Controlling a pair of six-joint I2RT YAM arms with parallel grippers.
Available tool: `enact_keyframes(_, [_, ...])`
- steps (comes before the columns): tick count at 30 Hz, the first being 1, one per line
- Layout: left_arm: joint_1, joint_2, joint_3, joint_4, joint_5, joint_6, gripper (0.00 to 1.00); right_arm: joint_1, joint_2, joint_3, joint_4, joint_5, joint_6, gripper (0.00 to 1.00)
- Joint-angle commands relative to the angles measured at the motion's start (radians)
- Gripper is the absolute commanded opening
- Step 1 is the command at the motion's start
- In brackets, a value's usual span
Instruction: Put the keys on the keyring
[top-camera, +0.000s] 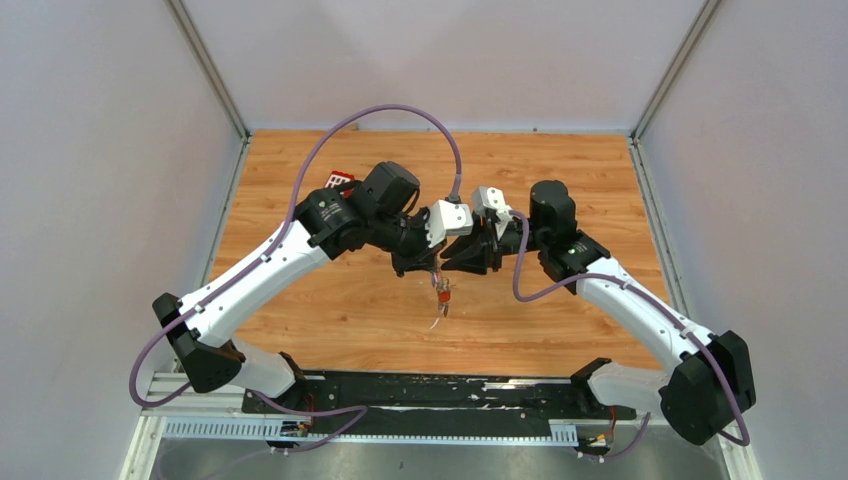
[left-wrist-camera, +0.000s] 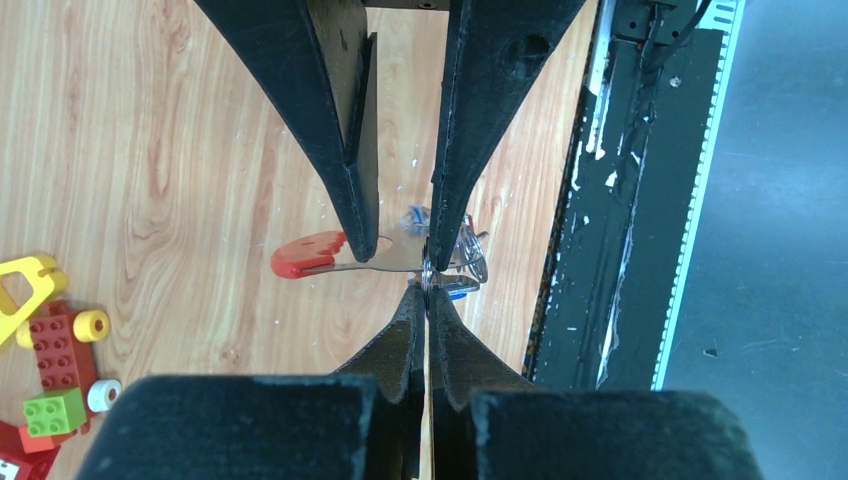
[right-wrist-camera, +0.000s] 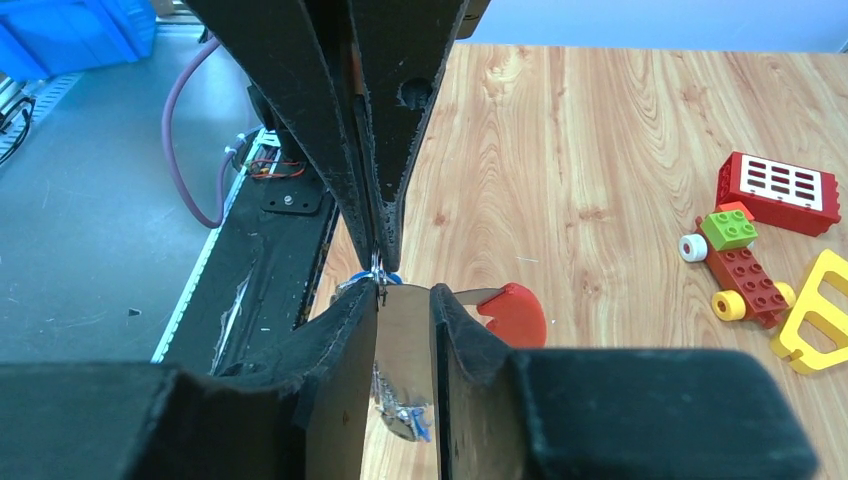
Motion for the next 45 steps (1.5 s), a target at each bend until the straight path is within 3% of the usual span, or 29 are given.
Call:
enact_keyframes(1, [-0.006,-0.013,0.007,0.040,0.033,0.005,0.00,0.005,0.010,0.020,0.037,-0.032,0.026,0.26])
enact_keyframes(19, [-0.006,-0.017,-0.016,0.049,0.031,0.012,0.00,0.005,-0.017,0.030,0.041,-0.051,0.040,0.25])
enact_keyframes(31, [-0.006,-0.005,-0.007,0.052,0.044,0.011,0.00,0.009,0.004,0.028,0.063,-0.046,0.068,0.19])
enact_keyframes(34, [-0.006,0.005,-0.001,0.051,0.047,0.009,0.00,0.013,0.007,0.031,0.066,-0.044,0.074,0.15])
enact_keyframes(38, [-0.006,0.010,0.012,0.046,0.050,0.008,0.00,0.013,-0.005,0.034,0.030,-0.026,0.038,0.01])
enact_keyframes(45, [-0.005,-0.019,0.003,0.051,0.052,0.018,0.00,0.007,-0.033,0.039,-0.012,-0.010,-0.008,0.00])
